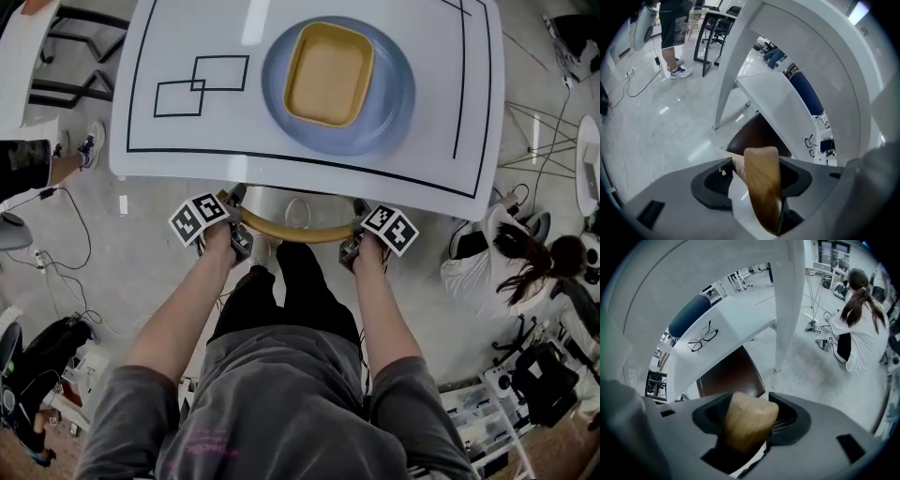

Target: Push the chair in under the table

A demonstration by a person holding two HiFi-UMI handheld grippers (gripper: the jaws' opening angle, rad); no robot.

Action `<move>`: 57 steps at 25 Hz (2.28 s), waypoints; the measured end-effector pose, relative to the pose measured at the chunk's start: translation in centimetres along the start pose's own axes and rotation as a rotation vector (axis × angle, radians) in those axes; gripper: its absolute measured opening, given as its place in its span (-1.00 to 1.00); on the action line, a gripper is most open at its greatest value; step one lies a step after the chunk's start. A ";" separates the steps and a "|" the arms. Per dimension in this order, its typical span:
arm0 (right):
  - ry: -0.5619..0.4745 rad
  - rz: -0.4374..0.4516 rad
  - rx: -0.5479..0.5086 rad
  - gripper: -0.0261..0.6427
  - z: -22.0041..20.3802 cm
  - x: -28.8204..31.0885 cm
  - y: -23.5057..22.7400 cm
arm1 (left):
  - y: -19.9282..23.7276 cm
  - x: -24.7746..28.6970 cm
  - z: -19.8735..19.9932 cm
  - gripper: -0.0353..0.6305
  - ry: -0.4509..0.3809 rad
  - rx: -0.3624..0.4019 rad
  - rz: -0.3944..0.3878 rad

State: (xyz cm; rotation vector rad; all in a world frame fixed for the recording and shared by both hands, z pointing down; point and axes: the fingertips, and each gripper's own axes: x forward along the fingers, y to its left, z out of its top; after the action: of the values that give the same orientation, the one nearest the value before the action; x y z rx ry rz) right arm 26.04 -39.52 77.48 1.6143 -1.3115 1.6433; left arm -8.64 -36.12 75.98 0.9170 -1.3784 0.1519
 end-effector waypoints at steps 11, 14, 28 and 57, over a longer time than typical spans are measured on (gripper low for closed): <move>-0.021 0.034 -0.012 -0.22 0.0 -0.8 0.3 | -0.6 -0.6 -0.3 0.03 0.019 0.048 -0.013; -0.040 0.035 -0.013 -0.22 0.0 -1.4 0.4 | -0.5 -1.0 -0.6 0.04 0.017 0.051 -0.022; -0.137 0.074 -0.064 -0.22 -2.1 -6.4 1.7 | -1.9 -5.0 -1.1 0.04 0.010 0.114 -0.131; -0.519 0.343 -0.544 -0.22 -7.0 -26.5 14.4 | -7.2 -24.9 1.2 0.04 -0.244 0.691 -0.449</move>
State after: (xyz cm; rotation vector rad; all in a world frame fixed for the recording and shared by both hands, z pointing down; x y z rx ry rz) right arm 15.15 -32.26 49.38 1.5694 -2.1692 0.9015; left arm -11.26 -31.44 50.58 1.8497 -1.3169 0.1797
